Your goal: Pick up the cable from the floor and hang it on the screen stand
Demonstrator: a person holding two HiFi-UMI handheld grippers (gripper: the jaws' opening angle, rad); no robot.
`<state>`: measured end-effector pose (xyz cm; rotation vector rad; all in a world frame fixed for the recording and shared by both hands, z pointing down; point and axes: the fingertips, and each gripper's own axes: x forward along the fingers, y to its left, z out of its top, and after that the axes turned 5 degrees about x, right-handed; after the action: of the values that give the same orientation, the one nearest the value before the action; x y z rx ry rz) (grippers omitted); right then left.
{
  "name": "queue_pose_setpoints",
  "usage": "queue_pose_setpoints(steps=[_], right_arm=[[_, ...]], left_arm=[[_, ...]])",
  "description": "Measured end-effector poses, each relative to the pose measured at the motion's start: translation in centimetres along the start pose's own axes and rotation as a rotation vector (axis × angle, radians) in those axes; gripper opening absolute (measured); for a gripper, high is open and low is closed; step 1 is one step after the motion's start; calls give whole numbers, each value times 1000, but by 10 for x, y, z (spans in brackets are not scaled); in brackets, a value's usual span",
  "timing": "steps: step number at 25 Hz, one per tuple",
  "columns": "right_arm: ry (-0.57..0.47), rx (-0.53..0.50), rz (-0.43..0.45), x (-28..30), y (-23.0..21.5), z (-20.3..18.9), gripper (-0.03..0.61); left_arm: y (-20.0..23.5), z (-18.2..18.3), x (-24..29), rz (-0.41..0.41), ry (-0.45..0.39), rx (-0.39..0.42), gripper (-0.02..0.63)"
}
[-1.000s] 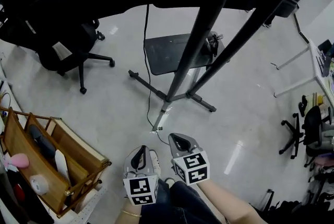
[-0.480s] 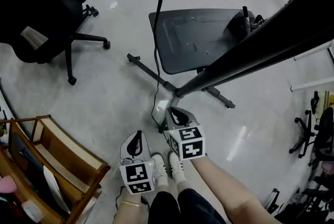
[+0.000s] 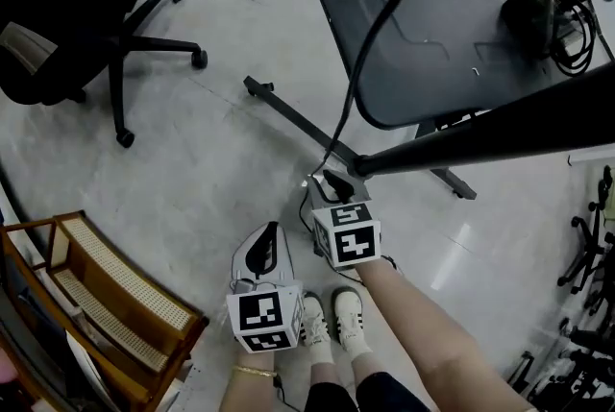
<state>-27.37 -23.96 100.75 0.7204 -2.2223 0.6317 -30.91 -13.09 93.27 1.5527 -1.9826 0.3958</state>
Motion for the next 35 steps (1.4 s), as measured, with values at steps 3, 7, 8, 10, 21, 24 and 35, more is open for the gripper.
queue_pose_setpoints(steps=[3, 7, 8, 10, 21, 24, 35], right_arm=[[4, -3, -23, 21, -7, -3, 96], [-3, -33, -33, 26, -5, -5, 23], [-8, -31, -26, 25, -3, -6, 21], [-16, -23, -21, 19, -2, -10, 20], [-54, 58, 5, -93, 15, -41, 18], [-41, 79, 36, -144, 29, -50, 18], [-125, 208, -89, -327, 30, -16, 18]], left_arm=[[1, -10, 12, -10, 8, 21, 8], [0, -14, 19, -25, 10, 68, 8], [0, -14, 20, -26, 11, 70, 8], [-1, -17, 18, -24, 16, 53, 8], [-45, 6, -48, -110, -1, 116, 8], [-55, 13, -89, -111, 8, 145, 6], [-127, 78, -202, -198, 10, 176, 6]])
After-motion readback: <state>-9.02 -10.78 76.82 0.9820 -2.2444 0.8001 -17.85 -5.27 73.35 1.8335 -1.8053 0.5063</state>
